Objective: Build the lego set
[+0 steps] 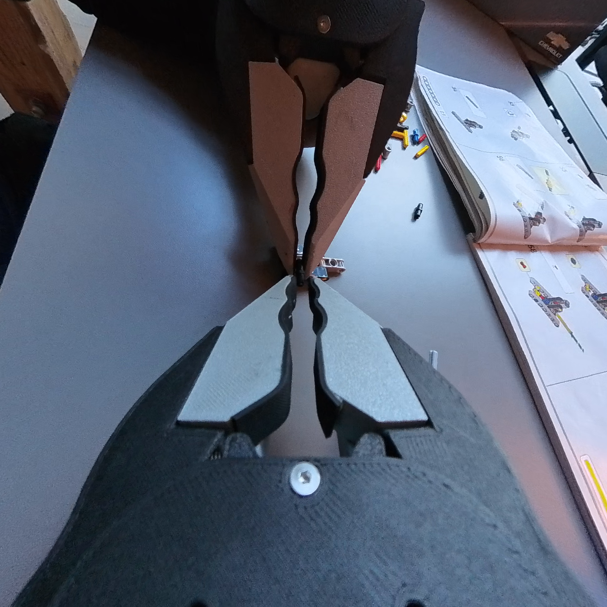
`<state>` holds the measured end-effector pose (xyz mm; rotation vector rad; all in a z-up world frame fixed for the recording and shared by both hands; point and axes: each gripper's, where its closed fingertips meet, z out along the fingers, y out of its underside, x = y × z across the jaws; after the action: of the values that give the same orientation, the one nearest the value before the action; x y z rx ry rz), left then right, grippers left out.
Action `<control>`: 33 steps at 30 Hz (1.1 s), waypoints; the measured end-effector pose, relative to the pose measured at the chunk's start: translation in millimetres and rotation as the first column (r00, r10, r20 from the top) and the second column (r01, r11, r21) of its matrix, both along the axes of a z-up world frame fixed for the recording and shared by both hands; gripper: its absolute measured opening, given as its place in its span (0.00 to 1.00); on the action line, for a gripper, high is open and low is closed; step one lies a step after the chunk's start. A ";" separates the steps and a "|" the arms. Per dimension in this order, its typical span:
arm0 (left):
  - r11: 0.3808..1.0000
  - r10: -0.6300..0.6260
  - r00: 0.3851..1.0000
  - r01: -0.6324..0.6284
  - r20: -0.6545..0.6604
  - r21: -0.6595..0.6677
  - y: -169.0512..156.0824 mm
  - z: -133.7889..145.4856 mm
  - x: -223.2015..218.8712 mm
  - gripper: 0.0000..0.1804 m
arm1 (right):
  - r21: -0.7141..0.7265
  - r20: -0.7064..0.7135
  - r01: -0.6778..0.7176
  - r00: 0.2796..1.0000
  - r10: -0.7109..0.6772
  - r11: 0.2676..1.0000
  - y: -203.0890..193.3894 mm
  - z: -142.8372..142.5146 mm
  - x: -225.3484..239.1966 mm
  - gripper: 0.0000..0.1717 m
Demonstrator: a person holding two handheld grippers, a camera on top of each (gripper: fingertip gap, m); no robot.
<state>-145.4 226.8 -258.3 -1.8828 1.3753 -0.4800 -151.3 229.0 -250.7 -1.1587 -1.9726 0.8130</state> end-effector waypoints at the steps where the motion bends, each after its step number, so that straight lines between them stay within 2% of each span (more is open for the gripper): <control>1: 1.000 -0.001 1.000 0.001 -0.001 0.003 0.0 0.0 0.0 0.00 | -0.001 0.000 0.000 1.000 0.000 1.000 -0.2 0.0 0.0 0.02; 31: 0.999 0.026 0.999 -0.025 0.041 -0.022 3.1 5.0 -0.5 0.00 | -0.024 -0.008 0.012 1.000 -0.013 1.000 0.7 4.1 -0.3 0.01; 33: 0.998 0.035 0.999 -0.032 0.041 -0.058 2.7 4.4 -4.4 0.04 | -0.059 0.019 0.028 0.999 -0.027 0.998 3.3 2.1 0.6 0.00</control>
<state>-149.7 229.5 -254.0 -1.9277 1.3134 -0.5438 -150.7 232.3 -248.7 -1.2292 -1.9551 0.8540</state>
